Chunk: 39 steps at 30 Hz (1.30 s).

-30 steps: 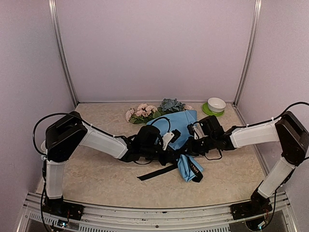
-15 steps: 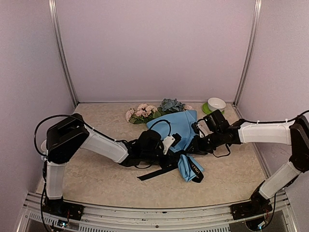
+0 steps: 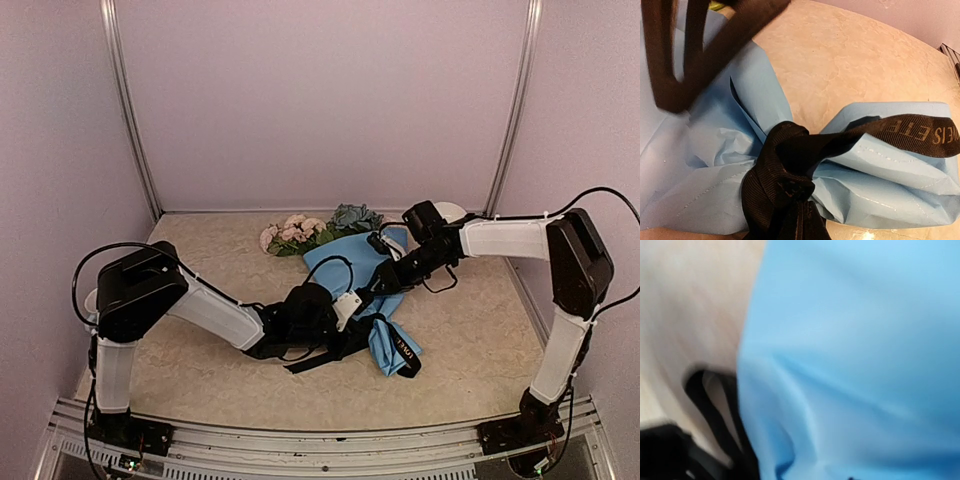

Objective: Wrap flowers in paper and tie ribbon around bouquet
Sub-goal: Cross the half-tied ribbon over the folded bouquet.

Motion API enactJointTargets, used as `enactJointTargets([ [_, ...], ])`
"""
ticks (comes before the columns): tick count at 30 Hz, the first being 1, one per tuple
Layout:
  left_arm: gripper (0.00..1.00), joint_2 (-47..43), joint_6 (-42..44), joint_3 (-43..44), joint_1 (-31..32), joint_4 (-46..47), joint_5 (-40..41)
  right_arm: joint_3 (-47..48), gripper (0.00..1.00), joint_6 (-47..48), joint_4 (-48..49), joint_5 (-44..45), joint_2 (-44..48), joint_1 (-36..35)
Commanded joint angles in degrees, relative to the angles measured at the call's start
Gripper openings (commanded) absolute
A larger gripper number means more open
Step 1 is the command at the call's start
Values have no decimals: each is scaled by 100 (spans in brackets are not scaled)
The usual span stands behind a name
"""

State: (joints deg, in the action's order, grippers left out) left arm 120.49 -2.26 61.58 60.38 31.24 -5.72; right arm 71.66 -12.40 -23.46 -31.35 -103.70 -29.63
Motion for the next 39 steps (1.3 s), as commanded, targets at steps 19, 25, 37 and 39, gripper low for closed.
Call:
enactJointTargets([
  [19,2,-69,467,-26,211,281,397,612,39,1666,-1553,-37,-749,-681],
  [25,2,-89,534,-20,229,221,513,567,41,1745,-1621,44,-801,-720],
  [37,2,-75,678,137,264,-47,677,810,0,1864,-1819,-518,-962,-748],
  [39,2,-102,710,120,260,-42,660,867,0,1816,-1814,-557,-963,-734],
])
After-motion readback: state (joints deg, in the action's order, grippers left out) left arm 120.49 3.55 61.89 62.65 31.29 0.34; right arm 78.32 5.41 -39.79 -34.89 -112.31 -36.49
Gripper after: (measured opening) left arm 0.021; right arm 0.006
